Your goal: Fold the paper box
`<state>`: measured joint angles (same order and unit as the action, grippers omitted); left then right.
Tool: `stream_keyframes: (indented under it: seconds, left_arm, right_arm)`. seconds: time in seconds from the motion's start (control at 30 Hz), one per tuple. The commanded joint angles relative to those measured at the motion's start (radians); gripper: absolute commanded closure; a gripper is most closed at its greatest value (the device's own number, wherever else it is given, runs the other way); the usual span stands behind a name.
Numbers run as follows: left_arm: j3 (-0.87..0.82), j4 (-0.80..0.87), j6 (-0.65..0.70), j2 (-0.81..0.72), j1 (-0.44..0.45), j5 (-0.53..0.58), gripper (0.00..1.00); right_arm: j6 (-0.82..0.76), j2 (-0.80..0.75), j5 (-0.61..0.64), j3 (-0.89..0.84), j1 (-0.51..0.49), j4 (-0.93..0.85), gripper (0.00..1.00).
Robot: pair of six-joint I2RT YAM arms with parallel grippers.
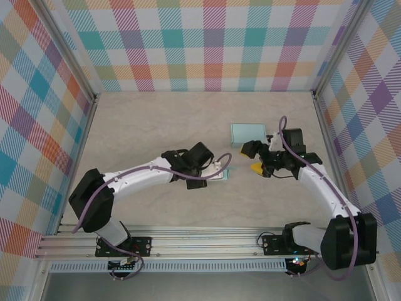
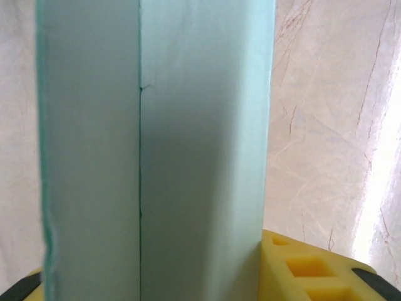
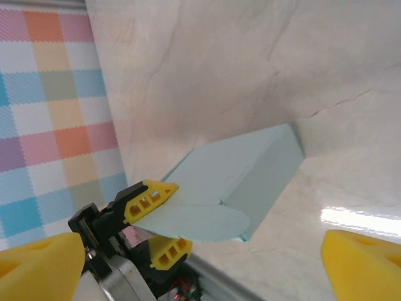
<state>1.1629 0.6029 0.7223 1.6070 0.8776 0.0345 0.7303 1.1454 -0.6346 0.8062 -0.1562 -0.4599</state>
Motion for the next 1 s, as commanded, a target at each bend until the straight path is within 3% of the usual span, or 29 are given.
stream_keyframes:
  seconds: [0.0,0.13,0.4,0.73,0.97]
  left_arm:
    - [0.061,0.123,0.013,0.057,-0.041,-0.11,0.57]
    - [0.096,0.113,0.038,0.101,-0.076,-0.138,0.51]
    - [0.14,0.079,0.071,0.128,-0.116,-0.132,0.29]
    - [0.159,0.01,0.064,0.044,-0.132,-0.124,0.27]
    - [0.118,-0.089,-0.102,-0.038,-0.132,-0.035,0.28]
  right_arm:
    - [-0.107,-0.043,0.126,0.037,0.003,-0.101,0.02]
    - [-0.177,-0.06,0.151,0.032,0.003,-0.095,0.02]
    - [-0.326,-0.057,0.201,0.03,-0.042,-0.054,0.13]
    - [-0.449,-0.031,0.302,0.067,-0.155,0.007,0.18]
    - [-0.532,0.026,0.369,0.118,-0.239,0.02,0.19]
